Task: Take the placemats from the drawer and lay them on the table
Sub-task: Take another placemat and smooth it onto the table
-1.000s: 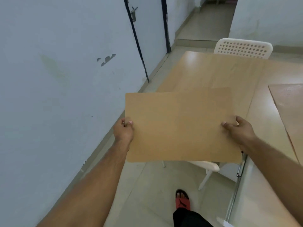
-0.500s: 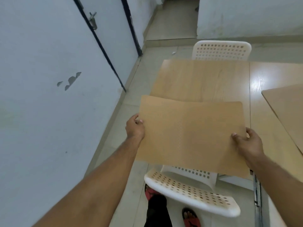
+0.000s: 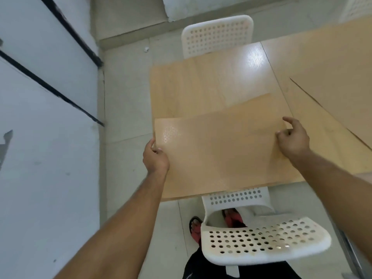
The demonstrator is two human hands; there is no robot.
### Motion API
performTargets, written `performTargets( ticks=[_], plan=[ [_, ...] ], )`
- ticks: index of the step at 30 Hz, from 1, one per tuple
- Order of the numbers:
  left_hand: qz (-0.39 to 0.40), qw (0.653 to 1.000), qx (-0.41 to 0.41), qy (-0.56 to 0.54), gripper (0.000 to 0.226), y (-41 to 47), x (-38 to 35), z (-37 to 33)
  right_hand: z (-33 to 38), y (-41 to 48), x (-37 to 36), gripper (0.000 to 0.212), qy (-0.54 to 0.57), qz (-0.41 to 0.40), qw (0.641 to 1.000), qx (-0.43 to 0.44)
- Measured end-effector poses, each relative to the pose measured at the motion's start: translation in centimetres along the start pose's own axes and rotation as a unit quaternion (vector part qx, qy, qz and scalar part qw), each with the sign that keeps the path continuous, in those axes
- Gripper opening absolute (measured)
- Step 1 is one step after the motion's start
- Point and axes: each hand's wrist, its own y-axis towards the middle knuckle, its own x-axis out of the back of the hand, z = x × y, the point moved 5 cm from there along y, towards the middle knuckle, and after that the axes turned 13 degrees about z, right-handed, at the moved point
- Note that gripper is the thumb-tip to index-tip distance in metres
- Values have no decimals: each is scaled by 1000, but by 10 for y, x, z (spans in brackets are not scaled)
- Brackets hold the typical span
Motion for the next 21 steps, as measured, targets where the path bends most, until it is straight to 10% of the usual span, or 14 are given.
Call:
performTargets(
  ticks=[21],
  plan=[
    [81, 919, -45, 384, 56, -25, -35, 28, -34, -28, -63, 59, -363, 36, 931, 15]
  ],
)
